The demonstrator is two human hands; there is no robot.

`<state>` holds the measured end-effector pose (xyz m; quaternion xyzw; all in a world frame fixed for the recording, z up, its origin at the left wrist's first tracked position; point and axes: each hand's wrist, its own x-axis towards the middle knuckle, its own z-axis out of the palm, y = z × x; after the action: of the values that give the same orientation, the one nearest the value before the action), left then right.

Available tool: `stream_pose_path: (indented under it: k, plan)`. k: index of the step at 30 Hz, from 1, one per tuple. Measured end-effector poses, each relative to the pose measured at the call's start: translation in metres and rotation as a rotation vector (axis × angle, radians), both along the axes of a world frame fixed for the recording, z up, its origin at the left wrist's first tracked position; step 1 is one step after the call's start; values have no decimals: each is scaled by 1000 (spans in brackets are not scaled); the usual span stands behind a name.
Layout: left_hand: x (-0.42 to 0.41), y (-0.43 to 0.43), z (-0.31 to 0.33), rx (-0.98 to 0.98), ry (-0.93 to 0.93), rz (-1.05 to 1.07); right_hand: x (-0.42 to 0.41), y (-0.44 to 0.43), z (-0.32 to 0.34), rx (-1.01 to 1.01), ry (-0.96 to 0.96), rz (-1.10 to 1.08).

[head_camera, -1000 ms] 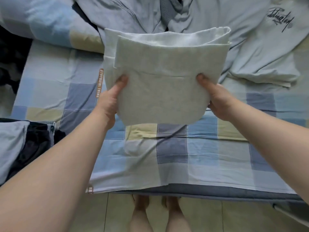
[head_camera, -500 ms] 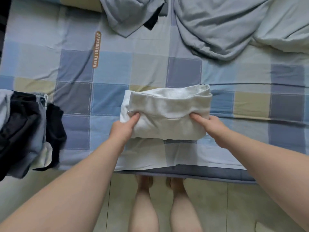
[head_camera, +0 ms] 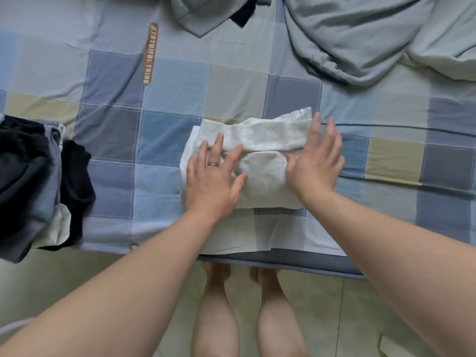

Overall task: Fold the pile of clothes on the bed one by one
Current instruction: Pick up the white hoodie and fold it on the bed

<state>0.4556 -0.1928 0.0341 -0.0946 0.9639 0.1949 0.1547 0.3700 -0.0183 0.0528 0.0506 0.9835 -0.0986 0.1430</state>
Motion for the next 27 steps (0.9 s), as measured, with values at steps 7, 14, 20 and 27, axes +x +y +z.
stream_pose_path:
  k: [7, 14, 20, 27]
  plan:
    - [-11, -15, -21, -11, -31, -60, 17, 5, -21, 106, -125, 692]
    - [-7, -13, -52, -100, -87, -143, 15, 19, -61, 167, -122, 726]
    - [1, -24, -108, -116, -81, -187, 25, 26, -110, 74, 109, 708]
    - [-11, -23, -84, -83, -222, -127, 20, 26, -97, -24, -14, 579]
